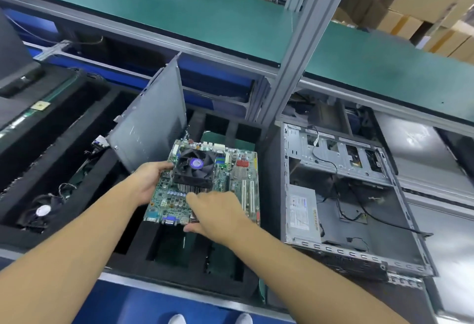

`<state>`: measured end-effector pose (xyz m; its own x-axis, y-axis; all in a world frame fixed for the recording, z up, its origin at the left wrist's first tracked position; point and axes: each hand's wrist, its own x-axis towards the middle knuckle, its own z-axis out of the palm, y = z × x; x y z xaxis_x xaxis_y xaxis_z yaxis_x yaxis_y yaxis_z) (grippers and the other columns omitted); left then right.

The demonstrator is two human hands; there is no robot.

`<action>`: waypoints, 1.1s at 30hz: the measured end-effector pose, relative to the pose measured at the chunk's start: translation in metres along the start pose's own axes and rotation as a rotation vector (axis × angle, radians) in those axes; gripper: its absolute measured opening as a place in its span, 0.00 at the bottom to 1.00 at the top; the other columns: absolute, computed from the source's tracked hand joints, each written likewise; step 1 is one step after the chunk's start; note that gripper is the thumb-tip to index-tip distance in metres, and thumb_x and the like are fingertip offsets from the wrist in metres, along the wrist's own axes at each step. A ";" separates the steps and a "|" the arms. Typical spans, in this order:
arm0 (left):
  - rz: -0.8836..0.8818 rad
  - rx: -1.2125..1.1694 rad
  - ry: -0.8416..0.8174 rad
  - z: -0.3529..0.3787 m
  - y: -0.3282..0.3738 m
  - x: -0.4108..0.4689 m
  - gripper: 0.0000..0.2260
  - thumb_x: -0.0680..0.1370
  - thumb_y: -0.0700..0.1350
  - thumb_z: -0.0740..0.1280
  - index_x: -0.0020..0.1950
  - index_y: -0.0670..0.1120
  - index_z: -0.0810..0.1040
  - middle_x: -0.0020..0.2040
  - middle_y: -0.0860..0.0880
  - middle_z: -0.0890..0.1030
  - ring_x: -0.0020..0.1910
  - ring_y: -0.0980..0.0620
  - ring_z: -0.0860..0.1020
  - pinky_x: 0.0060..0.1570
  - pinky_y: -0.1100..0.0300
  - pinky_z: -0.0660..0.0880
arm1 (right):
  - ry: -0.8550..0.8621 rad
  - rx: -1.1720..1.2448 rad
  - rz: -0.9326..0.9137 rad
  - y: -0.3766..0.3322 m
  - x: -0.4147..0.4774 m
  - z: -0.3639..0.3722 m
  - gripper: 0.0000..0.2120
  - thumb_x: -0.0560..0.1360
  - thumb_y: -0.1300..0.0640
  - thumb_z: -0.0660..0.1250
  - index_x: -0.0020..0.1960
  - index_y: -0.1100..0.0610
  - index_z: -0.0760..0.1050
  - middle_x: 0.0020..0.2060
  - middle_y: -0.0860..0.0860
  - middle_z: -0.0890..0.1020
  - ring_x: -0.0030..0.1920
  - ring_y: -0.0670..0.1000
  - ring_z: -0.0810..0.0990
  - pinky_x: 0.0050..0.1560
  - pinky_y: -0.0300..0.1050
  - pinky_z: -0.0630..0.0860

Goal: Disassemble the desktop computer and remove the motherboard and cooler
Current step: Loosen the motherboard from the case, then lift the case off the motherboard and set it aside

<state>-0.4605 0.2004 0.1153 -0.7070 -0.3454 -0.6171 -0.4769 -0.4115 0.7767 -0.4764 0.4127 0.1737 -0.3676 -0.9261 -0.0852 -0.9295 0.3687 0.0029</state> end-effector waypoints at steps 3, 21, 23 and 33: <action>0.030 0.101 0.040 -0.003 -0.013 0.009 0.07 0.78 0.39 0.65 0.46 0.41 0.83 0.42 0.40 0.83 0.39 0.46 0.84 0.38 0.51 0.81 | -0.061 0.047 0.068 -0.015 -0.002 0.034 0.25 0.74 0.37 0.69 0.50 0.56 0.65 0.36 0.51 0.75 0.37 0.57 0.78 0.26 0.44 0.52; -0.030 0.721 0.234 0.016 -0.042 0.014 0.22 0.81 0.50 0.55 0.63 0.34 0.76 0.64 0.34 0.75 0.62 0.36 0.73 0.66 0.46 0.70 | -0.119 0.097 -0.015 -0.029 -0.018 0.103 0.21 0.79 0.44 0.66 0.58 0.62 0.71 0.50 0.60 0.81 0.49 0.61 0.79 0.35 0.51 0.68; 0.121 0.851 0.269 0.026 -0.032 0.007 0.17 0.82 0.46 0.54 0.57 0.36 0.78 0.61 0.33 0.76 0.60 0.35 0.73 0.62 0.46 0.71 | -0.138 0.130 0.045 -0.030 -0.025 0.096 0.20 0.80 0.45 0.63 0.57 0.63 0.73 0.51 0.60 0.81 0.51 0.61 0.78 0.37 0.51 0.67; 0.652 0.732 0.021 0.178 0.019 -0.026 0.13 0.81 0.45 0.61 0.65 0.46 0.75 0.62 0.47 0.74 0.62 0.49 0.74 0.63 0.55 0.68 | -0.047 0.479 0.529 0.063 -0.089 -0.022 0.13 0.80 0.47 0.60 0.53 0.54 0.77 0.49 0.55 0.82 0.49 0.58 0.78 0.43 0.50 0.74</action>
<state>-0.5446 0.3517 0.1686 -0.9407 -0.3372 -0.0363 -0.2076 0.4878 0.8479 -0.5034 0.5166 0.2029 -0.7539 -0.6131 -0.2360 -0.5086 0.7721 -0.3810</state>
